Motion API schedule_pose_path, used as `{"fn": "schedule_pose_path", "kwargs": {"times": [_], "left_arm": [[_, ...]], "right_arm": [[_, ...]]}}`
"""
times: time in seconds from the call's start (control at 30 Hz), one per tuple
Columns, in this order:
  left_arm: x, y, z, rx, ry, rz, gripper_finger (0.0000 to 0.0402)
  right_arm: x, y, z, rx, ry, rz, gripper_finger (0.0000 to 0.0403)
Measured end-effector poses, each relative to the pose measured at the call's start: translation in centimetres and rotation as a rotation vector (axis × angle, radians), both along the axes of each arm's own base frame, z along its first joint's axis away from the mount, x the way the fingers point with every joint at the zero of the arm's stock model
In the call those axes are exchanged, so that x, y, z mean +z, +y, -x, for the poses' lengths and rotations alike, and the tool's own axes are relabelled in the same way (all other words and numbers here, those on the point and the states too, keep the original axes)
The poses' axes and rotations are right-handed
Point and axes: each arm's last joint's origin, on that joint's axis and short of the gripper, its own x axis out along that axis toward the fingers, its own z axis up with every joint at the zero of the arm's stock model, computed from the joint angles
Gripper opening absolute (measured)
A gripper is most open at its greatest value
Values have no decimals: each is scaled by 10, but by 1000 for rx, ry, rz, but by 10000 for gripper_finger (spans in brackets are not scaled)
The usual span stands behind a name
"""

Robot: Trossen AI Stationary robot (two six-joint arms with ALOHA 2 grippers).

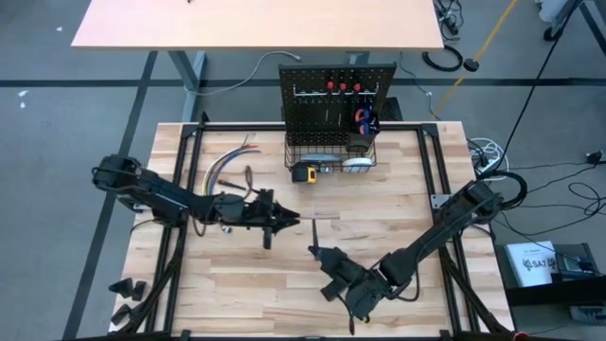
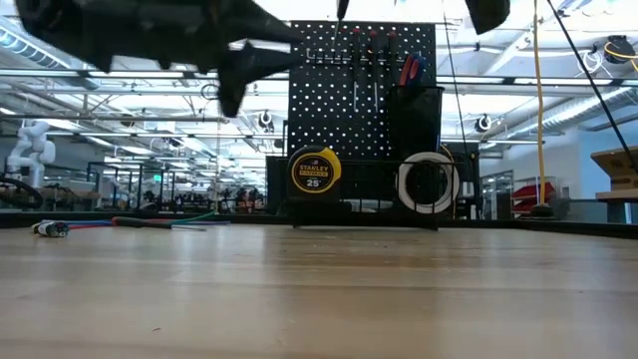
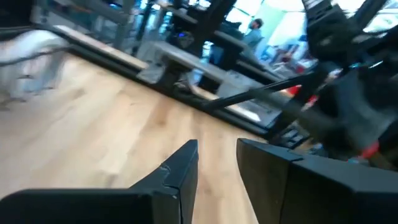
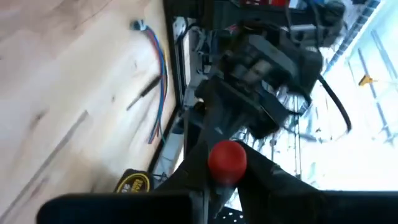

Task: Hang tools onto peg board
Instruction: Hang the black screwdriver on the pegboard

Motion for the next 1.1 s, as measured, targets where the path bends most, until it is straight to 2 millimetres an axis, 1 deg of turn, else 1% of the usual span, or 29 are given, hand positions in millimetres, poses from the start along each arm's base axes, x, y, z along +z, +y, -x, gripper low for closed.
{"fn": "schedule_pose_path", "kwargs": {"times": [0.1,0.2,0.27,0.37,0.43,0.6,0.67,0.77,0.93,1.03,1.1], "left_arm": [[-3,4,15,41,-10,-8,116],[-13,9,29,87,15,-15,116],[-15,10,34,97,19,-25,116],[-11,8,38,68,-8,-87,116],[-7,3,39,25,-32,-148,116],[15,-20,47,-71,-174,-340,116],[21,-30,51,-55,-203,-427,116],[30,-42,57,13,-224,-516,116],[37,-50,65,115,-213,-557,116],[38,-50,66,124,-211,-556,116],[37,-50,65,128,-206,-558,116]], "right_arm": [[6,-3,3,-5,-16,-43,42],[14,-8,6,-19,-45,-92,42],[19,-11,8,-19,-70,-145,42],[28,-21,10,-13,-95,-256,42],[37,-31,12,-14,-123,-371,42],[65,-61,20,0,-194,-754,42],[79,-73,23,5,-241,-905,42],[98,-88,27,21,-326,-1092,42],[127,-116,29,27,-513,-1285,42],[147,-138,27,-8,-627,-1379,42],[165,-154,25,-22,-698,-1445,42]]}}
